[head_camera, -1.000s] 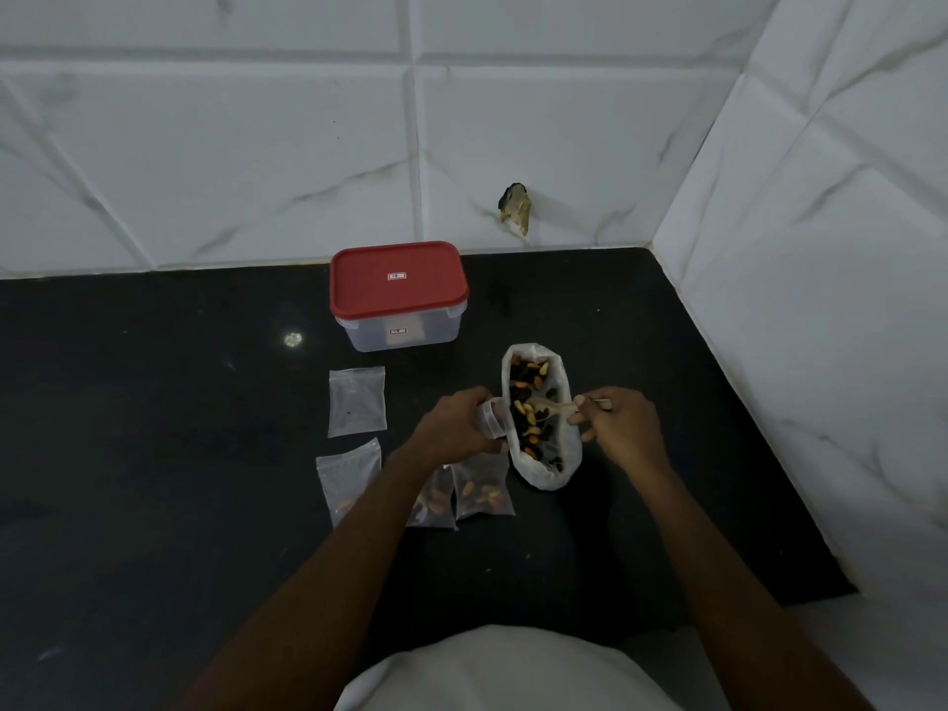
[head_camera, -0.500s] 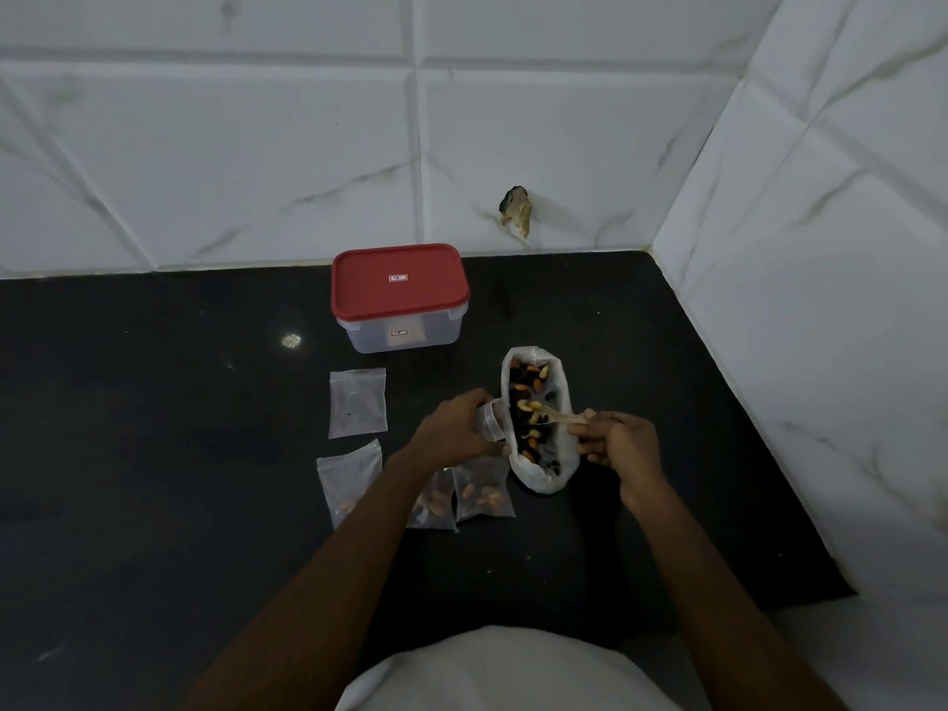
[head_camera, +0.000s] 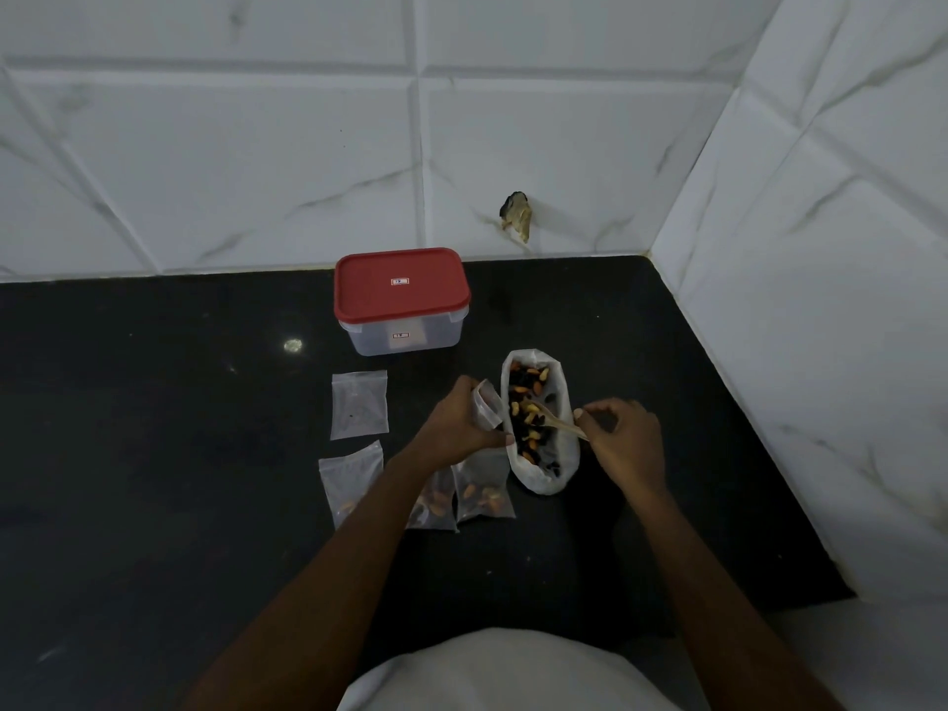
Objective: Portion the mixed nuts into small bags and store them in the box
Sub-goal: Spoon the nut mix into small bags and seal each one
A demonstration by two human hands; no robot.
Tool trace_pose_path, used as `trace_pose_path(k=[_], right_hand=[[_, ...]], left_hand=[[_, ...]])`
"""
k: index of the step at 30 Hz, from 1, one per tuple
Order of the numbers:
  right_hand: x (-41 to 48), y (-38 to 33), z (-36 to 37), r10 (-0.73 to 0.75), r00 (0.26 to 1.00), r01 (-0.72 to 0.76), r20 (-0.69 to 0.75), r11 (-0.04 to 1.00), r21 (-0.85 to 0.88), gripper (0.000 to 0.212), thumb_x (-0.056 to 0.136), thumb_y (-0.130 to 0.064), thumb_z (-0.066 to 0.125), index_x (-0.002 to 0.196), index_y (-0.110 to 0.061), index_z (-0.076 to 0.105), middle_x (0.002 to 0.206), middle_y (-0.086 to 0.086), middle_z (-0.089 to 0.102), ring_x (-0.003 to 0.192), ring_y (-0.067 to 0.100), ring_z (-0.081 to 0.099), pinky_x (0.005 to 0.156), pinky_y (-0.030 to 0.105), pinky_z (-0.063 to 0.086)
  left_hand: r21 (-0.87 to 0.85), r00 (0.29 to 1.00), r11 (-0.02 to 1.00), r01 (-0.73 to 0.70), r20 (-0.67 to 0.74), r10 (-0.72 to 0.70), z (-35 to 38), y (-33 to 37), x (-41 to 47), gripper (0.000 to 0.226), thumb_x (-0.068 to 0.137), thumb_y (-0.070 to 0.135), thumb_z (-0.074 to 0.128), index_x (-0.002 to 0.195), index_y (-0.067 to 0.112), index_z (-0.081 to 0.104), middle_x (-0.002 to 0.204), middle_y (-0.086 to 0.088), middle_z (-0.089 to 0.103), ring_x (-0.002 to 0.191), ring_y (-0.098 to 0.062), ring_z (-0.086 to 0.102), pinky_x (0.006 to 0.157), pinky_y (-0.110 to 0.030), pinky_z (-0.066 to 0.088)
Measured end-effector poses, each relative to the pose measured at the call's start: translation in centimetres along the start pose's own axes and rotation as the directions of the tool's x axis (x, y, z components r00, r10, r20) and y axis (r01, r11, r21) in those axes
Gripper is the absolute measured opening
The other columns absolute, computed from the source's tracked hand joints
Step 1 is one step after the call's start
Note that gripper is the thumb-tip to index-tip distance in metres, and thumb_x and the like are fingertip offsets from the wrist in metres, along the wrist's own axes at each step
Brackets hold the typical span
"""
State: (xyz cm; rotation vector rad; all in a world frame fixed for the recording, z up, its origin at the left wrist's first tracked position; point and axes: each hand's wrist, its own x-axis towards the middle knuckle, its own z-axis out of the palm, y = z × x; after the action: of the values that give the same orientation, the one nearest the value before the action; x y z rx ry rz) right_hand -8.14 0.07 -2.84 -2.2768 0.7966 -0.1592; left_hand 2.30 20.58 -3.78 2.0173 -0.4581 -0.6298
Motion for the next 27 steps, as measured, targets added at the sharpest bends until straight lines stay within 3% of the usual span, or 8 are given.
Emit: trace_pose_path(k=[4,7,11,14,16,19,24,27], right_hand=[[-1.0,-3.0,0.3,-0.193,0.979,0.186,0.07,0.978,0.098,0.015,0.088,-0.034,0.071,0.101,-0.028,0.071,0.103,-0.009,0.062,0.094,0.001,0.055,0.075,0.017,0.041],[-1.9,-5.6,1.0,-0.217,0.935,0.135,0.28,0.948,0.287,0.025,0.086,-0.038,0.072,0.107,-0.025,0.07,0.097,-0.017,0.067,0.09,-0.006,0.062,0.076,0.014,0.048],[-1.8,-7.1,2.1,-0.26,0.917,0.155,0.301,0.931,0.331,0.022,0.089,-0.031,0.071,0.106,-0.017,0.069,0.091,-0.006,0.071,0.078,-0.009,0.065,0.064,0.009,0.05],[-1.6,-8.0,2.3,-0.241,0.946,0.147,0.219,0.917,0.372,0.009,0.096,-0.023,0.062,0.099,-0.016,0.068,0.083,-0.005,0.069,0.069,-0.009,0.064,0.057,0.007,0.046],[-1.4,-8.4,2.4,-0.195,0.961,0.096,0.195,0.899,0.428,0.012,0.096,-0.025,0.06,0.096,-0.015,0.068,0.085,-0.001,0.071,0.077,0.0,0.068,0.067,0.019,0.054],[-1.4,-9.0,2.6,-0.16,0.956,0.014,0.244,0.86,0.51,0.019,0.096,-0.026,0.061,0.102,-0.009,0.068,0.094,0.006,0.073,0.091,0.017,0.07,0.083,0.037,0.059],[-2.6,-10.0,2.9,-0.225,0.945,0.048,0.236,0.813,0.581,0.014,0.096,-0.019,0.062,0.1,-0.008,0.069,0.093,0.008,0.074,0.087,0.017,0.072,0.076,0.031,0.06],[-2.9,-10.0,2.9,-0.215,0.963,0.088,0.162,0.819,0.567,0.005,0.093,-0.015,0.067,0.089,-0.014,0.069,0.081,0.001,0.073,0.072,0.003,0.07,0.061,0.018,0.055]], left_hand=[[-0.033,1.0,0.999,-0.01,-0.026,0.009,0.2,0.3,0.1,0.085,0.067,0.022,0.088,0.129,0.014,0.031,0.123,-0.001,0.047,0.115,-0.014,0.05,0.083,-0.021,0.048],[-0.029,0.999,0.999,-0.026,-0.034,0.025,0.2,0.4,0.0,0.093,0.059,0.026,0.092,0.123,0.022,0.024,0.127,-0.005,0.042,0.119,-0.019,0.048,0.094,-0.038,0.053],[-0.064,0.999,0.998,-0.024,-0.045,0.021,-0.5,1.4,-0.7,0.096,0.049,0.04,0.089,0.117,0.035,0.021,0.129,-0.002,0.036,0.121,-0.02,0.045,0.091,-0.044,0.055],[-0.242,0.999,0.97,-0.018,0.032,0.026,-1.3,2.2,-1.6,0.088,0.062,0.032,0.088,0.123,0.031,0.025,0.13,0.0,0.043,0.121,-0.019,0.051,0.088,-0.041,0.057],[-0.361,0.999,0.933,-0.009,0.041,0.026,-2.1,2.7,-2.6,0.073,0.076,0.023,0.081,0.129,0.023,0.032,0.127,0.001,0.05,0.116,-0.016,0.056,0.088,-0.036,0.057],[-0.467,1.0,0.884,-0.005,-0.012,0.0,-3.1,3.2,-3.7,0.043,0.088,0.033,0.068,0.124,0.022,0.048,0.12,-0.002,0.061,0.106,-0.015,0.064,0.081,-0.029,0.056],[-0.603,0.986,0.796,-0.053,-0.159,-0.055,-3.1,3.1,-4.7,0.022,0.098,0.035,0.052,0.112,0.021,0.062,0.103,-0.001,0.073,0.095,-0.015,0.071,0.074,-0.028,0.057],[-0.622,0.979,0.779,-0.076,-0.193,-0.058,-3.2,2.9,-5.4,0.021,0.098,0.03,0.053,0.11,0.016,0.062,0.102,-0.004,0.073,0.094,-0.019,0.071,0.07,-0.03,0.058]])
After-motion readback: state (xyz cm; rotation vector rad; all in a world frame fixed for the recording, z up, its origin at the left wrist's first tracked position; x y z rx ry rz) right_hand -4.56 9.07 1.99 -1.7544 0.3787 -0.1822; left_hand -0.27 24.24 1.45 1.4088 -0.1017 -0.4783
